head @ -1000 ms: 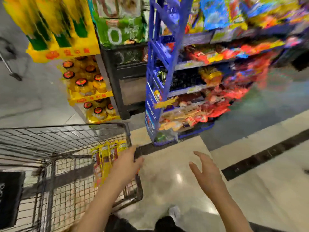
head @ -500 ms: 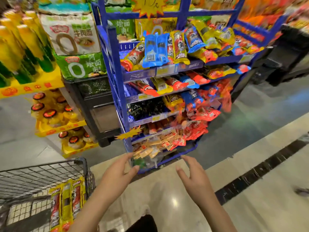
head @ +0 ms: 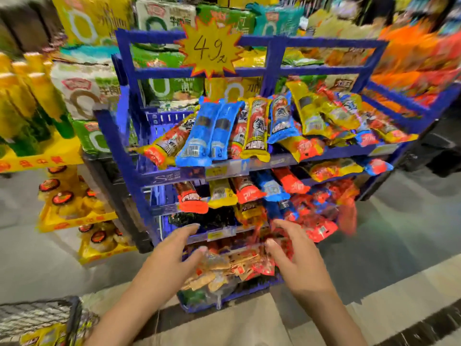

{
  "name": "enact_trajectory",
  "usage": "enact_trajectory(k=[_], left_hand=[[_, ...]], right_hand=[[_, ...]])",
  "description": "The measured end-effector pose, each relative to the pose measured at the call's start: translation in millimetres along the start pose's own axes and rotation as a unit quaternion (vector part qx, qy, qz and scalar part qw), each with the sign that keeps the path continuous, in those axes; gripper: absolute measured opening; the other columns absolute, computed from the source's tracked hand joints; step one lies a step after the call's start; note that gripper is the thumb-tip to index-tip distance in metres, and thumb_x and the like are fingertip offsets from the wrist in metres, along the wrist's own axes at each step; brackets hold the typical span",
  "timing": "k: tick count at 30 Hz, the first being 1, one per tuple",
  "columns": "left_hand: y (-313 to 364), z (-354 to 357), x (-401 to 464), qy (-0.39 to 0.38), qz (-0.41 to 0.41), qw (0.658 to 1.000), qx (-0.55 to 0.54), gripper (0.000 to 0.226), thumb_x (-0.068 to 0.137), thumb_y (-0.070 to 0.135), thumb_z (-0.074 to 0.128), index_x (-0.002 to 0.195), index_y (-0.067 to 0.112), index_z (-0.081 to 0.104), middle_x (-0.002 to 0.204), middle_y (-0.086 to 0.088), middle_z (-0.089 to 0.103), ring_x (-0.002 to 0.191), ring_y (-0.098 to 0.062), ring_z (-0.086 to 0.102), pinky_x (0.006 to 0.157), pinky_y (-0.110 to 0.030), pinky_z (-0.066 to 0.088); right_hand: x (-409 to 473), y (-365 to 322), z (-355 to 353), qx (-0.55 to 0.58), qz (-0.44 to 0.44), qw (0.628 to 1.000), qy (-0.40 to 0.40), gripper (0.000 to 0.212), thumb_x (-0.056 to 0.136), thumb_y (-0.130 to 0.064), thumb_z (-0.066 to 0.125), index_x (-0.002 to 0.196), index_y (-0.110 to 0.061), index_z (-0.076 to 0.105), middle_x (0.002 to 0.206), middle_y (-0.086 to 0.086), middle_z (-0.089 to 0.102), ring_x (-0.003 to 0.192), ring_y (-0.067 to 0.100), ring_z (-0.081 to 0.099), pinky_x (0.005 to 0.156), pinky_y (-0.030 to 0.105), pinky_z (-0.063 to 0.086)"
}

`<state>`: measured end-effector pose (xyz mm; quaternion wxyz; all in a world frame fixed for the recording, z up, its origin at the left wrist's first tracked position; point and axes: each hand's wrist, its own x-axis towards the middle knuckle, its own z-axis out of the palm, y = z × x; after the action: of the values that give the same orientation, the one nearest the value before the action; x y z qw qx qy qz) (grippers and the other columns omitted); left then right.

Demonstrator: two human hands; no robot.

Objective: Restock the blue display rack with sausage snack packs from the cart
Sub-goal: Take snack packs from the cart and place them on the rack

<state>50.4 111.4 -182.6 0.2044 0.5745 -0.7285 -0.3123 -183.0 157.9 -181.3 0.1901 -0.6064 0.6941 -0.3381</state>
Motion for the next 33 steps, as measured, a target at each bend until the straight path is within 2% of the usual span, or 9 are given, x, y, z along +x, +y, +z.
enact_trajectory(k=[4,7,10,12,16,20,24,28,33], left_hand=[[41.8,-5.2,24.8,0.066,0.008,0.998,-0.019,0.043,0.087,0.040,0.057,0.129,0.039,0.045,0.131,0.022,0.049,0.124,-0.001,0.045,0.104,-0.028,0.038],[80.1,-5.0,39.3,0.101,-0.017,0.994,-0.033,0.047,0.084,0.044,0.055,0.130,0.035,0.048,0.128,0.020,0.053,0.118,0.000,0.050,0.102,-0.032,0.041],[122.5,3.5,57.7,0.129,-0.019,0.990,-0.045,0.057,0.077,0.051,0.051,0.130,0.030,0.050,0.125,0.019,0.055,0.115,-0.001,0.053,0.102,-0.033,0.043],[147.4,12.2,73.2,0.143,-0.014,0.989,-0.036,0.053,0.082,0.048,0.053,0.131,0.029,0.049,0.128,0.018,0.054,0.117,-0.002,0.052,0.102,-0.032,0.042],[184.6,22.5,103.9,0.162,-0.007,0.986,-0.023,0.048,0.088,0.039,0.055,0.134,0.028,0.045,0.132,0.016,0.051,0.121,-0.005,0.049,0.104,-0.035,0.040],[211.7,18.6,132.4,0.172,0.020,0.985,0.006,0.048,0.089,0.038,0.053,0.134,0.026,0.045,0.132,0.013,0.051,0.122,-0.005,0.048,0.103,-0.032,0.040],[243.5,13.7,160.4,0.191,0.063,0.979,0.025,0.044,0.091,0.035,0.054,0.132,0.021,0.049,0.130,0.010,0.054,0.119,-0.006,0.050,0.101,-0.026,0.039],[274.5,22.9,201.1,0.174,0.090,0.979,0.056,0.042,0.092,0.032,0.054,0.130,0.014,0.050,0.127,-0.002,0.058,0.116,-0.017,0.053,0.098,-0.033,0.041],[295.6,53.5,255.4,0.101,0.001,0.983,0.152,0.035,0.096,0.029,0.046,0.119,0.002,0.049,0.119,-0.018,0.055,0.110,-0.033,0.051,0.083,-0.037,0.040]], right_hand=[[57.2,10.3,-41.8,0.020,-0.074,0.997,0.010,0.036,0.093,-0.032,0.056,0.128,-0.028,0.050,0.119,-0.023,0.048,0.114,-0.003,0.042,0.095,0.016,0.031],[94.9,18.4,-78.4,0.035,-0.115,0.992,0.026,0.043,0.088,-0.040,0.050,0.129,-0.027,0.050,0.126,-0.018,0.050,0.119,-0.002,0.044,0.101,0.019,0.033],[128.5,33.4,-113.0,0.046,-0.146,0.987,0.036,0.045,0.086,-0.041,0.048,0.128,-0.024,0.052,0.125,-0.017,0.051,0.120,-0.002,0.044,0.098,0.015,0.031],[150.4,43.8,-131.4,0.052,-0.151,0.986,0.046,0.047,0.085,-0.042,0.049,0.126,-0.020,0.054,0.122,-0.013,0.052,0.119,0.003,0.046,0.097,0.015,0.031],[194.4,58.1,-154.3,0.025,-0.146,0.987,0.063,0.039,0.092,-0.033,0.056,0.126,-0.014,0.054,0.123,0.001,0.056,0.116,0.018,0.051,0.094,0.026,0.036],[229.2,58.4,-166.6,0.008,-0.147,0.978,0.147,0.032,0.087,-0.031,0.052,0.113,-0.014,0.058,0.100,0.005,0.060,0.092,0.028,0.057,0.085,0.042,0.046],[252.1,60.7,-177.4,0.002,-0.111,0.974,0.199,0.033,0.084,-0.033,0.049,0.108,-0.013,0.060,0.092,0.006,0.057,0.089,0.029,0.053,0.078,0.040,0.042],[273.9,70.6,-176.7,-0.071,-0.057,0.986,0.143,0.038,0.091,-0.035,0.050,0.119,-0.010,0.056,0.111,0.013,0.057,0.105,0.035,0.052,0.083,0.044,0.043],[286.9,70.5,-168.3,-0.075,-0.008,0.996,0.039,0.049,0.094,-0.045,0.047,0.122,-0.004,0.052,0.123,0.019,0.054,0.111,0.036,0.051,0.082,0.041,0.040]])
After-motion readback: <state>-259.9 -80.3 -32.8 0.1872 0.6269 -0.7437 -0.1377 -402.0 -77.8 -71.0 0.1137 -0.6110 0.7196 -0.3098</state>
